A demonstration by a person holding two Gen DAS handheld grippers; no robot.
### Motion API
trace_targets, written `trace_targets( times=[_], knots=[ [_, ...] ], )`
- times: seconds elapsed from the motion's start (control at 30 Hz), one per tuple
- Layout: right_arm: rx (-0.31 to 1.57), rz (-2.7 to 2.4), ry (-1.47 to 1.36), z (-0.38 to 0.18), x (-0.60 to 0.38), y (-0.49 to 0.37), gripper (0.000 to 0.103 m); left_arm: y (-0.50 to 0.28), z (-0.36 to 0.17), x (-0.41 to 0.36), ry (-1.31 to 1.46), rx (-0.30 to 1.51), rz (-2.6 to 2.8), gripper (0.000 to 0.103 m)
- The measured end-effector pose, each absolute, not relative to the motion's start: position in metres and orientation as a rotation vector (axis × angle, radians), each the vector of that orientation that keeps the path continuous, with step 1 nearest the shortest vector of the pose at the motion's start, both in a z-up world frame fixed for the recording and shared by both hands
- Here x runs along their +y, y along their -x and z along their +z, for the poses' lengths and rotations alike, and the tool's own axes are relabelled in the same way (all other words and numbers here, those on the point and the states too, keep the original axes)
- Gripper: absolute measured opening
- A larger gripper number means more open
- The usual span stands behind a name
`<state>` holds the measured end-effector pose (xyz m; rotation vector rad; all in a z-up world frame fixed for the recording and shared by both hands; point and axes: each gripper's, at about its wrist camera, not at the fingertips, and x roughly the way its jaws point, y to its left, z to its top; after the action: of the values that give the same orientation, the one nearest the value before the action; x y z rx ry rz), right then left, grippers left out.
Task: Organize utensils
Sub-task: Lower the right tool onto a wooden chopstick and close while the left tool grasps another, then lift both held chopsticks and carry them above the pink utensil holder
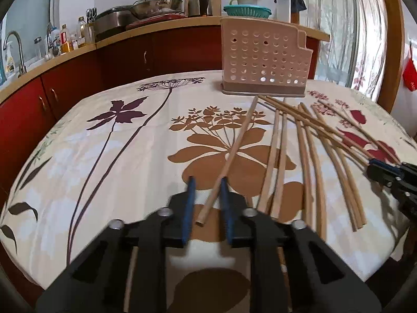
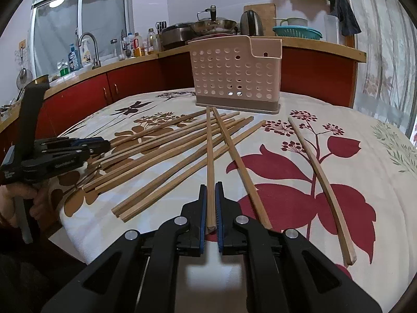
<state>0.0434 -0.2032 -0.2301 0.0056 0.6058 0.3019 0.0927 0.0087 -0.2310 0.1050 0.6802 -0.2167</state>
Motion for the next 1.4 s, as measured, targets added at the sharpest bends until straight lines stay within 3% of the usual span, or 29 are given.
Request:
trace_targets(
  times=[0.83, 1.4],
  knots=[
    [0.597, 0.296, -0.031, -0.226, -0.206, -0.043, 0.007, -0.077, -0.233, 0.000, -0.143, 0.633, -0.174, 0.007],
    [0.487, 0.266, -0.031, -0.175, -0.210, -0.030, 0.007, -0.056, -0.166, 0.004, -0.126, 0.465, -0.157, 0.007]
  ],
)
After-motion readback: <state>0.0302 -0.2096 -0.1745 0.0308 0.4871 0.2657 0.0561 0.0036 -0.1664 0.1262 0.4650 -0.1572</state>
